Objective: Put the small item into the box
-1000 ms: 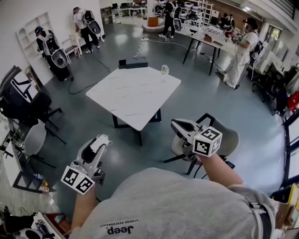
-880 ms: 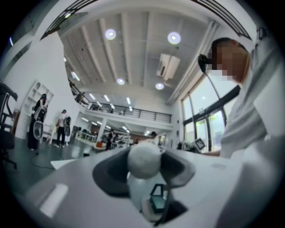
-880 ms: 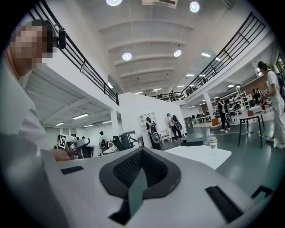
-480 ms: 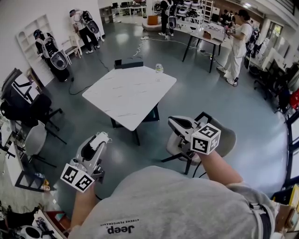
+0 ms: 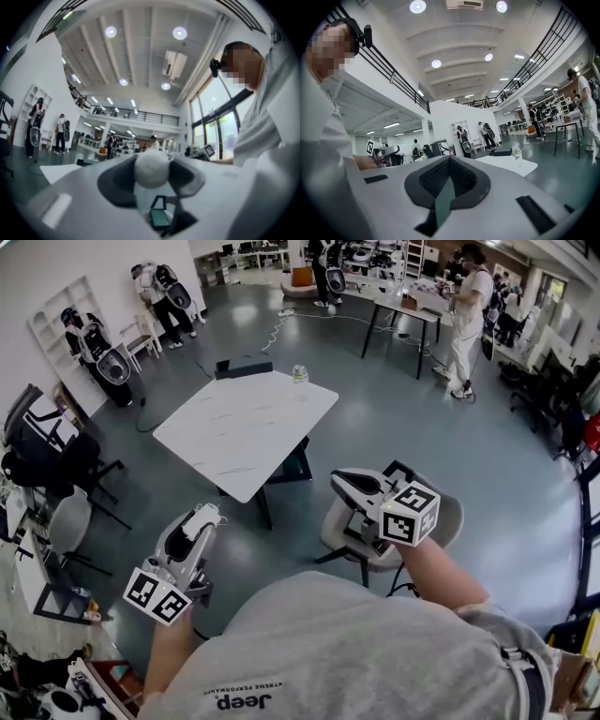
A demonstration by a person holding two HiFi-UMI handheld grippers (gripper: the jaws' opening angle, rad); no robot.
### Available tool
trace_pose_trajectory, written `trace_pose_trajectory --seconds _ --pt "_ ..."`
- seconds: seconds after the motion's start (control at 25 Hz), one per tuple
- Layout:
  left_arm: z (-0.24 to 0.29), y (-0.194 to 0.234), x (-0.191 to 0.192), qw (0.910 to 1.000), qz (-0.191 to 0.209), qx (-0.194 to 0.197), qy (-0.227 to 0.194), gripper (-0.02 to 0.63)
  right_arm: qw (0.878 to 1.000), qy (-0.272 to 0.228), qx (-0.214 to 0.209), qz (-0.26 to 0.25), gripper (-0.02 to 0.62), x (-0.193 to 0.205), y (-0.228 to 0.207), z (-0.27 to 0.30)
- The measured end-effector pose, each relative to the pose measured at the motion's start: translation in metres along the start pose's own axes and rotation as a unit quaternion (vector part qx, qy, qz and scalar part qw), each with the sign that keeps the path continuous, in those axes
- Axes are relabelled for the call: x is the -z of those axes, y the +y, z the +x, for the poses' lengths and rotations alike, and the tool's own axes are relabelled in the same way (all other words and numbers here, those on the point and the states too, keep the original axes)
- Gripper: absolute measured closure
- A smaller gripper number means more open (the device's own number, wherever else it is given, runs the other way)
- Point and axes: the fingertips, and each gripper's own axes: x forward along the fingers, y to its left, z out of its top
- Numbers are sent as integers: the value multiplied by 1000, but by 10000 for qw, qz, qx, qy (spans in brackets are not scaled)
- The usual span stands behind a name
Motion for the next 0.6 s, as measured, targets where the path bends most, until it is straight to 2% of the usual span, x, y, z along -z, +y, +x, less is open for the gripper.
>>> trace_pose_trajectory --seconds 0.28,0.6 --pt "16 -9 3 9999 58 51 125 428 9999 -59 -34 90 589 2 -15 -6" --pt "25 31 16 9996 -94 232 111 428 9998 48 133 115 589 13 -22 23"
